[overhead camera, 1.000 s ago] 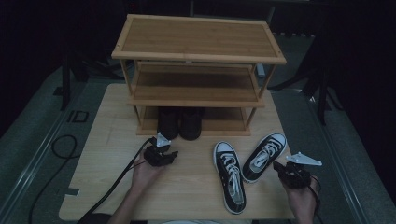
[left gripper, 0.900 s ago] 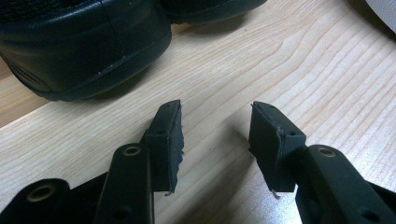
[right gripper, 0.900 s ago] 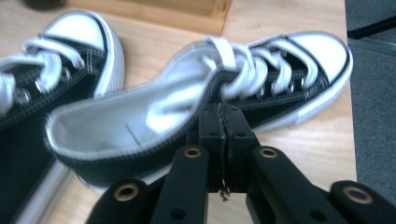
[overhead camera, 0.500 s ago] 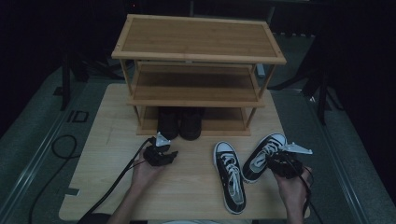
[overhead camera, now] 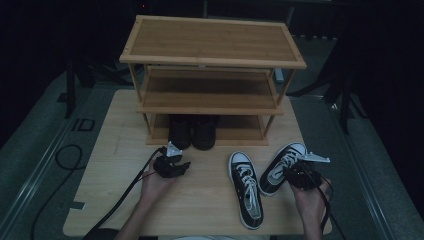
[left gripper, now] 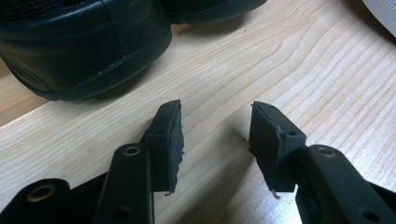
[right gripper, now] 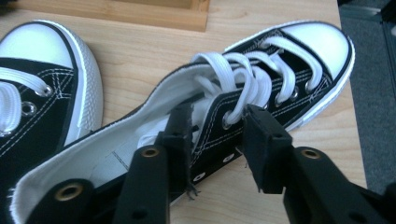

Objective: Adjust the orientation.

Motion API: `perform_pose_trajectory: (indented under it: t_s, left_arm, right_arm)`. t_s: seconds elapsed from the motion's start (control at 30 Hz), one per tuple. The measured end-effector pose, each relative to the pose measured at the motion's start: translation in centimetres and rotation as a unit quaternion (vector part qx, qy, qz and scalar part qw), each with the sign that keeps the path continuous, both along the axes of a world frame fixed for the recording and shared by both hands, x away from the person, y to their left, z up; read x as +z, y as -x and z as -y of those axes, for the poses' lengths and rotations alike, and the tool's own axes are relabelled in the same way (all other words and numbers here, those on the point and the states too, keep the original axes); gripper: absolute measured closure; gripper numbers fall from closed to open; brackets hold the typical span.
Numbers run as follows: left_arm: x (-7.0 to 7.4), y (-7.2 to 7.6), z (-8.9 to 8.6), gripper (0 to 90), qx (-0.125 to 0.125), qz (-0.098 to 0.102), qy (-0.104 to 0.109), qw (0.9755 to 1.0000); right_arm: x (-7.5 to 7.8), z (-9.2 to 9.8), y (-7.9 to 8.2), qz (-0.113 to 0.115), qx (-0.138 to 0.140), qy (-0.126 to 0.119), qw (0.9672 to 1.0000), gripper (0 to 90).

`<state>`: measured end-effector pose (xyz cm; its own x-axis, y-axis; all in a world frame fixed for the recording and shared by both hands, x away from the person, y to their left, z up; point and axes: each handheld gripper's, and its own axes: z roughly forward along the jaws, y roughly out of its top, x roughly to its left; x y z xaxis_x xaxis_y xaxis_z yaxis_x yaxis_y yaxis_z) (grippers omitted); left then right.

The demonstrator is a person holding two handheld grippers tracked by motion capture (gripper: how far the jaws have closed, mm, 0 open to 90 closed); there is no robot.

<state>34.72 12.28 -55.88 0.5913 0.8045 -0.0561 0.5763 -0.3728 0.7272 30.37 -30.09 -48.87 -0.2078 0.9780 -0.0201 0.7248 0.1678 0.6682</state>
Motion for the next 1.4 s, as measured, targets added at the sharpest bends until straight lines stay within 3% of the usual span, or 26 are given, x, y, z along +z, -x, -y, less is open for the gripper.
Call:
perform_pose_trajectory:
  t_s: [0.17,0.43,0.6,0.73,0.8,0.97,1.23,1.37,1.4]
  left_arm:
    - [0.0,0.0,0.0,54.6,0.000,0.000,0.001,1.0000]
    - [0.0,0.0,-0.1,54.7,-0.001,-0.001,0.002,1.0000]
    - [0.0,0.0,-0.1,54.7,-0.001,-0.001,0.003,1.0000]
    - [0.0,0.0,-0.1,54.7,-0.001,-0.001,0.003,1.0000]
    - [0.0,0.0,-0.1,54.7,0.000,-0.002,0.004,1.0000]
    - [0.0,-0.1,-0.1,54.7,0.000,-0.002,0.005,1.0000]
    - [0.0,-0.1,-0.2,54.7,0.000,-0.003,0.008,1.0000]
    - [0.0,-0.1,-0.2,54.7,-0.001,-0.004,0.009,0.9999]
    - [0.0,-0.1,-0.2,54.7,-0.001,-0.005,0.010,0.9999]
  right_arm:
    - [-0.6,-0.2,-0.4,-0.014,-0.012,-0.001,0.9998,59.0]
    - [-0.3,0.1,-0.4,-0.027,-0.015,0.028,0.9991,78.7]
    - [-0.2,1.1,0.1,-0.025,-0.018,0.031,0.9991,84.4]
    - [0.0,1.5,0.2,-0.030,-0.003,0.033,0.9990,85.1]
    - [0.1,1.9,0.3,-0.037,0.017,0.035,0.9986,85.6]
    - [0.3,3.0,0.5,-0.046,0.052,0.019,0.9974,85.8]
    - [0.8,4.4,0.0,-0.074,0.113,0.026,0.9904,85.9]
    - [1.1,4.8,-0.6,-0.088,0.122,0.041,0.9877,85.9]
    - [1.4,5.0,-1.0,-0.097,0.127,0.053,0.9857,85.9]
